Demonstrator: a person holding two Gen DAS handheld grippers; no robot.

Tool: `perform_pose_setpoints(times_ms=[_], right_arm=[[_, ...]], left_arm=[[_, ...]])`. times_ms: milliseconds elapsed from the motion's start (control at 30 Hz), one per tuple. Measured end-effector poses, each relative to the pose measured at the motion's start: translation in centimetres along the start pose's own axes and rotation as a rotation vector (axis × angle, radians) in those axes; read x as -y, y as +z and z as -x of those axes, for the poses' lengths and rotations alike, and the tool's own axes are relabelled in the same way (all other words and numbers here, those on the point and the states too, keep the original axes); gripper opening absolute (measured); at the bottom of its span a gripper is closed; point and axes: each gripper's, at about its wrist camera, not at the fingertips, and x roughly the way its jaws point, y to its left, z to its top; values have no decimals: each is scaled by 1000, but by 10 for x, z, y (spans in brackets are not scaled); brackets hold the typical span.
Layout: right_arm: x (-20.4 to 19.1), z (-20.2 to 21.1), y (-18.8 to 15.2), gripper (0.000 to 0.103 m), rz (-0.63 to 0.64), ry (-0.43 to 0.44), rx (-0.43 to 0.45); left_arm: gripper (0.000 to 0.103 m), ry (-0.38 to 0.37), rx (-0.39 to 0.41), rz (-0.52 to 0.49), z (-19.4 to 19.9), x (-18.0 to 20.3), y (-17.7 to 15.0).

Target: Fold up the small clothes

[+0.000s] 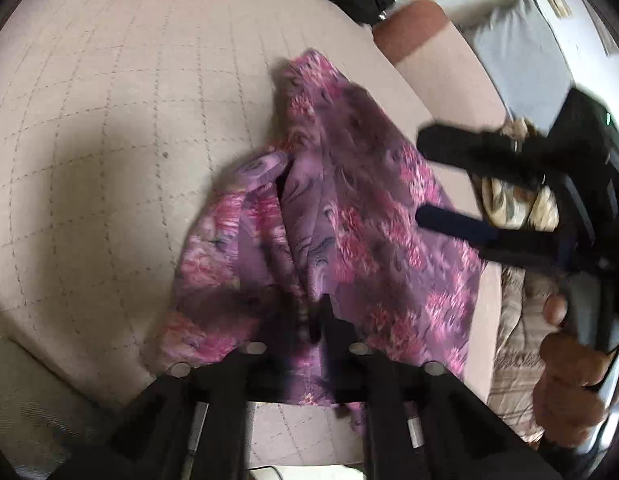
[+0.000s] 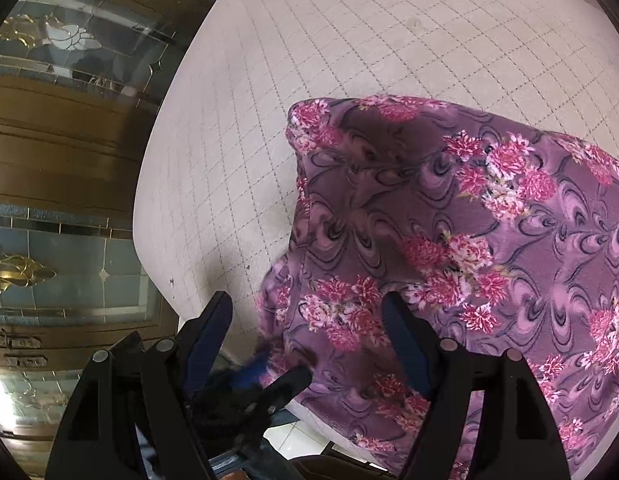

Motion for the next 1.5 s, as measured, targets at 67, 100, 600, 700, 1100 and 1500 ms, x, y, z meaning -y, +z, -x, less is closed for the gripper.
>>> perform_pose_setpoints(times_ms=[67,100,600,700,1100,1500], right_arm=[[-4,-2,-1,76,18,-5,-9],[-7,-4,-1,76,25,-8,-16],[-46,-55,17,12,227,-297,-148],[-30,-12,11,11,191,-184,-51],[128,181,-100,10,-13,181,388],[286,132,-126,14,-398,252,302]], left_arm=[[6,-21,34,-10,9,2,-2],[6,-43,59,-15,16,3,-4],[5,-142,164,-213,40,49,-14],[5,-171,189,-313,56,71,-23],[0,-216,79,-727,38,259,-106],[0,-139,-192,-679,-95,300,-137]])
